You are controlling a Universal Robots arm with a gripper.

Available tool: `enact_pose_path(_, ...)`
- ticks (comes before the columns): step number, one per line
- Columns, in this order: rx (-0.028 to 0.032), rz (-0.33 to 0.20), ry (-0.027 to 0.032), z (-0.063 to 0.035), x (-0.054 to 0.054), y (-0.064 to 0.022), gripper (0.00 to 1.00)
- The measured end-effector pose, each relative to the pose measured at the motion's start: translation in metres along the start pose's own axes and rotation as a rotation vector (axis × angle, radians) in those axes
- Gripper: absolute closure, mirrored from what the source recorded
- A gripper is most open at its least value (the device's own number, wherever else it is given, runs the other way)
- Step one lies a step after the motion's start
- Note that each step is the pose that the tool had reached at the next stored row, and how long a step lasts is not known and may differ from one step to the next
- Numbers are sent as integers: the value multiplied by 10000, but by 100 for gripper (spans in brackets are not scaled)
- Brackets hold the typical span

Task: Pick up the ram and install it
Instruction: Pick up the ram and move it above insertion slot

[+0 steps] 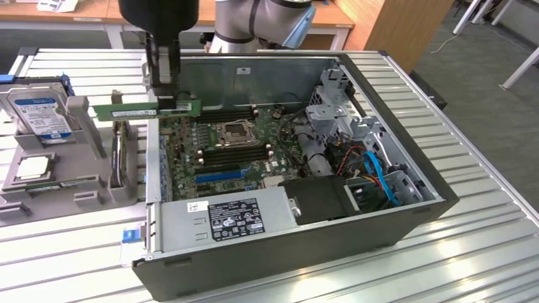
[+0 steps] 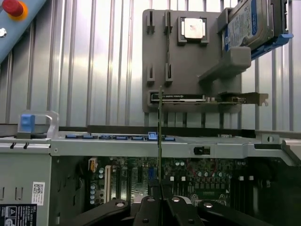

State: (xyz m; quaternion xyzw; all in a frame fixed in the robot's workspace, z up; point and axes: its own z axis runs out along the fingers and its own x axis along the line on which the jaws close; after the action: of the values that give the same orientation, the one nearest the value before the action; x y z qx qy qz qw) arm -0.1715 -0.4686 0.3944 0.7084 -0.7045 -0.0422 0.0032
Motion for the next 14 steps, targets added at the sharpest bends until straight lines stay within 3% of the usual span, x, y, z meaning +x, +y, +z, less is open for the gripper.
enact_pose_path(14,-88,6,-1,-27,2,-421,88)
